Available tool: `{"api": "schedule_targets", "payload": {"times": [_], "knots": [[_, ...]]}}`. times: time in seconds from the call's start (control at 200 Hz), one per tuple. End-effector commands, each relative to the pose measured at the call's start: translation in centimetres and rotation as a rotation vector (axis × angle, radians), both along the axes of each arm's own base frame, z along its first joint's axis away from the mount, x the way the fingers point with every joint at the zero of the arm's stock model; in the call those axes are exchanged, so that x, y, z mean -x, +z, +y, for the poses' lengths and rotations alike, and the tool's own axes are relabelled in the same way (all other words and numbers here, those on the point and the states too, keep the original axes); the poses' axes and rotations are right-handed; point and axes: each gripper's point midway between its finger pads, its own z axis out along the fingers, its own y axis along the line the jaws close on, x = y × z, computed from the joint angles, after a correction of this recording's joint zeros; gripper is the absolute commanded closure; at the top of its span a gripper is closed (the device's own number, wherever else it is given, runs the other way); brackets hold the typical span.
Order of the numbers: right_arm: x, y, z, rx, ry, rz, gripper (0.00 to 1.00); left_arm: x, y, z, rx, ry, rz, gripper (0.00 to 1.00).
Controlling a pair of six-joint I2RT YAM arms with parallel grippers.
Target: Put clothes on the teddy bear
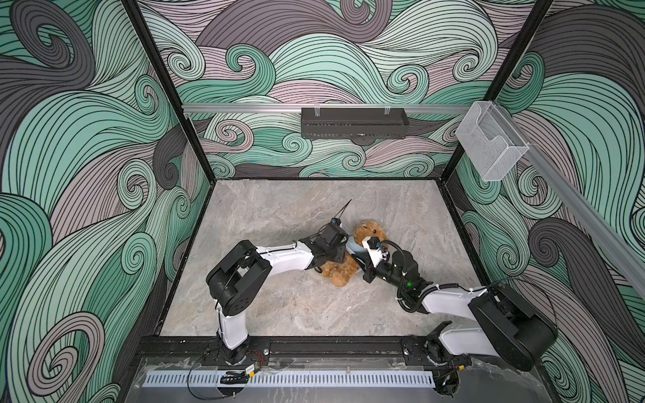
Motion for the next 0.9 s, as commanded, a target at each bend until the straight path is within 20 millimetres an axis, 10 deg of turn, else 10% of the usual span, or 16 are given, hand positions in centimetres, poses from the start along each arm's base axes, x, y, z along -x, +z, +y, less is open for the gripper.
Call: {"api": "schedule_targets", "payload": {"times": [0.0, 0.195, 0.55, 0.745, 0.895], "knots": [[2.1, -0.9, 0.4, -0.009, 0.062, 0.051, 1.00, -2.6, -2.7, 9.8, -0.149, 0.329, 0.024, 0.51], [1.2, -2.7, -0.2, 0.061, -0.005, 0.128, 1.00, 1.4, 1.0, 4.2, 0.141, 0.001, 0.061, 0.29], [2.7, -5.3, -1.4, 0.115, -0.025, 0.257, 0.87, 6.8, 4.8, 4.2, 0.224, -0.223, 0.102, 0.10], [4.2, -5.2, -1.9, 0.085, -0.017, 0.301, 0.65, 4.9, 8.5, 5.2, 0.317, -0.151, 0.039, 0.09], [4.6, -2.1, -2.0, 0.047, -0.008, 0.258, 0.53, 5.1, 8.6, 2.1, 0.362, -0.261, 0.159, 0.17]]}}
